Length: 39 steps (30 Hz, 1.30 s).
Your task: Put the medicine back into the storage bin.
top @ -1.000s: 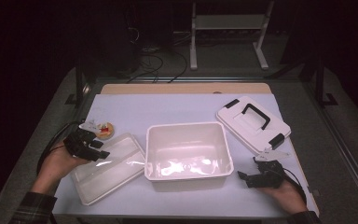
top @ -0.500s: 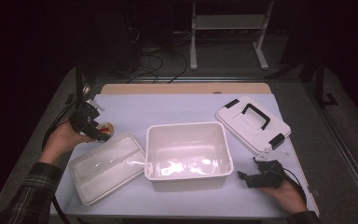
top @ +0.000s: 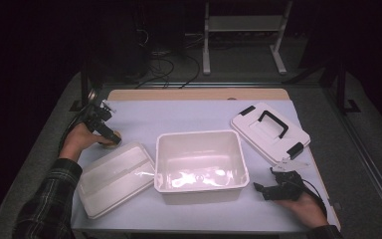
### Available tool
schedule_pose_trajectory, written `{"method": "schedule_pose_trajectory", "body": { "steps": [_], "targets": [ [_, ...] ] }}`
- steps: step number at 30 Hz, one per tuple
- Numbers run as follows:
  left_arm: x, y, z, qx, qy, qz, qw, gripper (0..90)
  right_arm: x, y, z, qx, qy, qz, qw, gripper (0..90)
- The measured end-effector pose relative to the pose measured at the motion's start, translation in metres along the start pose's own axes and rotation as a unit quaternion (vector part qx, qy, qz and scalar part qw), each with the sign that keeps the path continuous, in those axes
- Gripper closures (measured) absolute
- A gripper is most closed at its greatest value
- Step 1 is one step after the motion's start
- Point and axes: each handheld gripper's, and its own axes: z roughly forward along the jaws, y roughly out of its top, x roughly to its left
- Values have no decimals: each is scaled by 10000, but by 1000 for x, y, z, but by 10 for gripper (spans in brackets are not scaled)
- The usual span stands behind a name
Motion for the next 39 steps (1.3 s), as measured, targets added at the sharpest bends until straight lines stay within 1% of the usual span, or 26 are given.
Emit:
{"method": "schedule_pose_trajectory", "body": {
  "steps": [1, 2, 3, 6, 7, 9, 14, 16, 18, 19, 21, 22, 24, 25, 27, 33, 35, 37, 38, 39],
  "targets": [
    [2, 1, 0, -23, -19, -64, 10000, 152, 0, 0, 0, 0, 0, 0, 10000, 149],
    [3, 1, 1, -5, -38, -44, 10000, 151, 0, 0, 0, 0, 1, 1, 10000, 149],
    [3, 1, 3, 14, -57, -70, 10000, 152, 0, 0, 0, 0, 0, 1, 10000, 149],
    [6, 0, 9, 164, 7, -77, 9998, 151, 0, 0, 0, 0, 0, 0, 10000, 149],
    [7, -1, 11, 206, 1, -102, 9997, 140, 0, 0, 0, 0, 1, 0, 10000, 149],
    [8, -1, 13, 206, -58, -140, 9997, 140, 0, 0, 0, 1, 1, 0, 10000, 149],
    [5, 1, 18, 338, 29, -55, 9994, 140, 0, 0, 0, 1, 0, 1, 10000, 149],
    [5, 1, 21, 434, 47, -30, 9990, 140, 0, 0, 0, 1, 0, 0, 10000, 149],
    [4, 1, 23, 499, 100, -45, 9987, 140, 0, 0, 0, 0, 0, 0, 10000, 149],
    [4, 1, 24, 523, 94, -47, 9986, 141, 0, 0, 0, 0, 1, -1, 10000, 149],
    [4, 1, 24, 529, 115, -60, 9985, 141, 0, 0, 0, 0, 2, 1, 10000, 149],
    [4, 2, 24, 565, 136, -16, 9983, 142, 0, 0, 0, 1, 1, 1, 10000, 149],
    [2, 2, 24, 560, 154, 35, 9983, 163, 0, 0, 0, 1, 2, 1, 10000, 149],
    [1, 3, 24, 555, 164, 40, 9983, 190, 0, 0, 0, 0, 2, 1, 10000, 149],
    [0, 3, 24, 566, 196, 11, 9982, 194, 0, 0, 0, 2, 2, 0, 10000, 149],
    [0, 3, 23, 602, 196, 33, 9980, 196, 0, 0, 0, 1, 1, 0, 10000, 149],
    [-1, 3, 20, 563, 150, 9, 9983, 197, 0, 0, 0, 1, 3, 1, 10000, 149],
    [-1, 4, 15, 464, 29, -48, 9989, 196, 0, 0, 0, 1, 4, 1, 10000, 149],
    [-1, 4, 11, 435, -7, -14, 9991, 197, 0, 0, 0, 2, 3, 2, 10000, 149],
    [-2, 5, 7, 396, 21, -15, 9992, 197, 0, 0, 0, 2, 2, 1, 10000, 149]
  ]
}}
